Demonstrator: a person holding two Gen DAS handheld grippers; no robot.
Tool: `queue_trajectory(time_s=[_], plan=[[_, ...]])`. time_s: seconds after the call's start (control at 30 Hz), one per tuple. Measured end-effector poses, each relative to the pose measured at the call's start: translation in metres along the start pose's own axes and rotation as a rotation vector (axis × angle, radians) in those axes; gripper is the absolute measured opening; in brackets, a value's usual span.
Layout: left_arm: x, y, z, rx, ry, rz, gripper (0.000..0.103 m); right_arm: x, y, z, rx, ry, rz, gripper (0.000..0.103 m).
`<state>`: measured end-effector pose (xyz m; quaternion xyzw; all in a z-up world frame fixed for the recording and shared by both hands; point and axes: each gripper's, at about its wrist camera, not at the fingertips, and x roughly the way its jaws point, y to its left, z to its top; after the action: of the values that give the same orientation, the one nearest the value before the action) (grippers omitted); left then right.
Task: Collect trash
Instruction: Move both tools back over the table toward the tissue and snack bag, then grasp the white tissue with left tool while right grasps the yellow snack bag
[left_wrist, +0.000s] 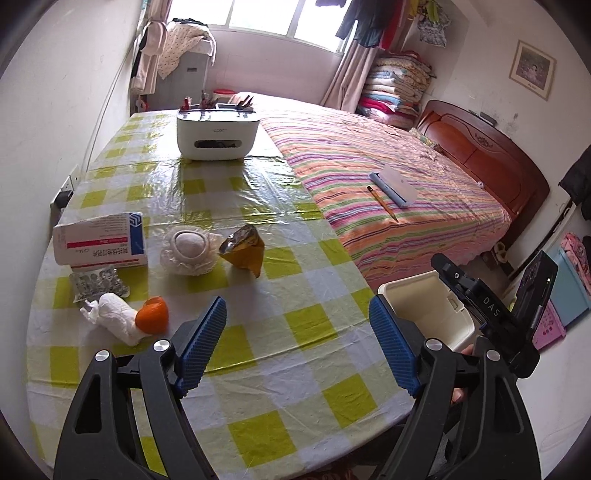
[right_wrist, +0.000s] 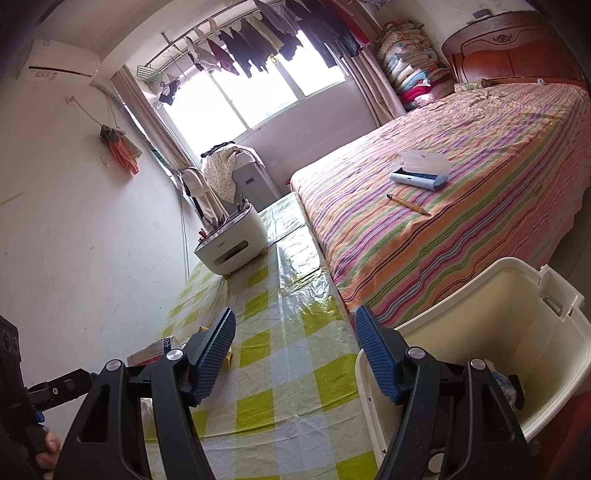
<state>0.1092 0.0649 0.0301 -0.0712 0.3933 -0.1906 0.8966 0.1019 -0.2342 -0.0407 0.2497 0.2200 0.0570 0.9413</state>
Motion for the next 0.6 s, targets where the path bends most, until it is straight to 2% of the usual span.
queue_trajectory(time_s=[0.1, 0.2, 0.37, 0.6], plan=[[-0.016, 0.036, -0.005, -0.103, -0.002, 0.009, 0.08, 0.006, 0.013, -0.005, -0.041, 0.011, 0.014, 0.067], [-0.021, 0.065, -0.013, -0.159, 0.007, 0.064, 0.081, 0.014, 0.023, -0.01, -0.062, 0.039, 0.027, 0.068], [-0.004, 0.102, -0.021, -0.203, 0.066, 0.163, 0.081, 0.027, 0.036, -0.017, -0.077, 0.075, 0.038, 0.069], [0.025, 0.154, -0.027, -0.374, 0.133, 0.176, 0.081, 0.037, 0.052, -0.026, -0.11, 0.101, 0.057, 0.069]])
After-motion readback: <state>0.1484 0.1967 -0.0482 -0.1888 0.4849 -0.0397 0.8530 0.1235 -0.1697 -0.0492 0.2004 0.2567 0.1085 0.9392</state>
